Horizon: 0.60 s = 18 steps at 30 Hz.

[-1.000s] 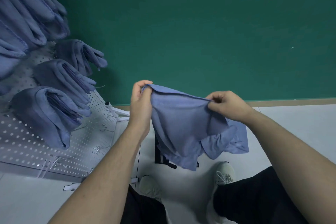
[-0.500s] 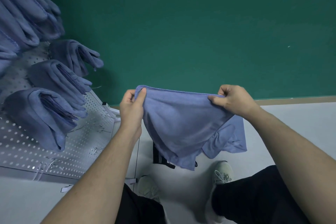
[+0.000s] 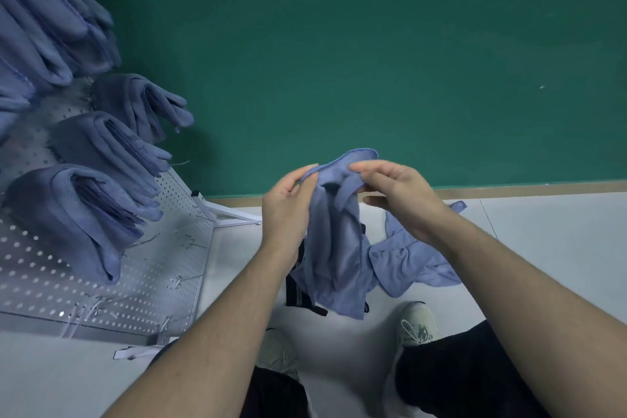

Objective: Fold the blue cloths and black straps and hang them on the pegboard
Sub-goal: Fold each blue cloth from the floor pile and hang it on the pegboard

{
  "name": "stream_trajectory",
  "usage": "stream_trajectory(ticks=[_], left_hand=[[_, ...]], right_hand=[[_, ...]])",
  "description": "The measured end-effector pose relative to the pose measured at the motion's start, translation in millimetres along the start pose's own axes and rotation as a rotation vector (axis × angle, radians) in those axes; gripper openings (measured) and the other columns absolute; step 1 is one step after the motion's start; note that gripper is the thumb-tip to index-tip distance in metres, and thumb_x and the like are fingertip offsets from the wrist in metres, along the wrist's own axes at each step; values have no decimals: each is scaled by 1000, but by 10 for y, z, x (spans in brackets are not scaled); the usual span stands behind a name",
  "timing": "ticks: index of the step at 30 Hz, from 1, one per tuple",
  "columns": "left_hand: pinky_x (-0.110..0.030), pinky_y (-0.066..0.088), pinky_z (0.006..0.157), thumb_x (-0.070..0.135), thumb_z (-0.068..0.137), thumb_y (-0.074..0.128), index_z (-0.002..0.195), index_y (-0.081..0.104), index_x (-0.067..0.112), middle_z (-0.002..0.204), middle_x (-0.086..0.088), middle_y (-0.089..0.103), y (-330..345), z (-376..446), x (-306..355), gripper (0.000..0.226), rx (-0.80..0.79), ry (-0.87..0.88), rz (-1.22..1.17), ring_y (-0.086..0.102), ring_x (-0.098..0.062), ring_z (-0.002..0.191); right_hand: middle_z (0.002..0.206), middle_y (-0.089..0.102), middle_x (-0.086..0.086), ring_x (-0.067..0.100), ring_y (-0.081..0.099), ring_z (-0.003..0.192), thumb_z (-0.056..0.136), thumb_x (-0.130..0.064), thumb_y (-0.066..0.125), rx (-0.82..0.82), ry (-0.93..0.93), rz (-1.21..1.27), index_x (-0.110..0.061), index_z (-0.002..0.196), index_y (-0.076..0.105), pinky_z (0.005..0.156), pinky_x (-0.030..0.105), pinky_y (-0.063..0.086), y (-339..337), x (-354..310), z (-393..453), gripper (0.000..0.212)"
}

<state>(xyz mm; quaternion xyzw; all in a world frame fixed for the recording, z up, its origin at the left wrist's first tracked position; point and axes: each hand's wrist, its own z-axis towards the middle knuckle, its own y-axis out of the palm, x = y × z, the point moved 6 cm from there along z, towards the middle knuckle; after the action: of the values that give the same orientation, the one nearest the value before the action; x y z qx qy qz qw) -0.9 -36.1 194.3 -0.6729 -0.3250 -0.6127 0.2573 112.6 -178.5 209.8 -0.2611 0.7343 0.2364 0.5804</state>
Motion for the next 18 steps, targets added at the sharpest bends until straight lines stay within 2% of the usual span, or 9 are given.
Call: stream_trajectory(ticks=[2,4,5,8,10,12,14,16,18], left_hand=[[-16,54,80,16,96,64,98,75,29,95,16,77,55,-37,11,17,-30,10,26,70,1,91],[-17,54,81,21,95,64,99,77,25,96,15,77,78,-35,-37,14,-42,-25,27,70,-1,91],[-23,54,84,27,94,65,98,77,21,97,12,76,81,-29,-67,14,-57,-59,19,69,-5,90],[-39,48,84,44,87,64,97,70,5,91,-1,67,99,-34,-118,40,-93,-141,7,59,-17,85],[-40,51,89,37,95,60,98,72,7,96,-5,73,108,-41,-134,33,-101,-166,-19,66,-21,89],[-42,52,94,30,101,56,102,75,12,106,-12,76,120,-49,-145,27,-104,-215,-57,71,-25,97],[-41,51,92,27,102,54,107,75,12,110,-17,74,130,-59,-147,26,-119,-259,-104,69,-24,92],[-38,53,91,26,103,52,112,73,12,109,-15,75,123,-58,-143,27,-127,-280,-127,70,-22,91],[-39,54,95,26,104,52,115,72,13,108,-11,76,102,-52,-122,27,-122,-280,-147,73,-22,97]], right_hand=[[96,76,-5,2,70,88,98,6,47,-116,-2,-151,-15,118,70,78,14,53,53,7,-44,37],[98,78,-9,-1,69,95,93,8,51,-118,-53,-361,-19,119,70,87,14,51,49,-9,-31,43],[91,77,-13,-4,67,88,92,4,58,-79,-80,-445,-23,113,73,85,13,50,34,-15,-9,37],[64,66,-16,-5,55,60,83,-16,79,71,-138,-550,-27,82,73,63,13,42,8,-54,13,13],[71,56,-12,1,50,69,77,-25,86,140,-318,-626,-25,75,73,67,15,38,21,-126,17,13],[83,51,-9,11,47,86,80,-34,83,179,-523,-762,-26,78,72,79,23,38,64,-223,-12,14],[93,57,-10,17,48,95,88,-37,71,160,-633,-862,-25,83,63,86,35,36,99,-272,-44,15],[92,59,-11,16,48,91,96,-32,62,86,-646,-869,-23,89,53,86,36,34,127,-277,-68,14],[88,56,-13,16,47,86,100,-25,57,20,-543,-807,-25,95,47,79,28,32,121,-238,-51,11]])
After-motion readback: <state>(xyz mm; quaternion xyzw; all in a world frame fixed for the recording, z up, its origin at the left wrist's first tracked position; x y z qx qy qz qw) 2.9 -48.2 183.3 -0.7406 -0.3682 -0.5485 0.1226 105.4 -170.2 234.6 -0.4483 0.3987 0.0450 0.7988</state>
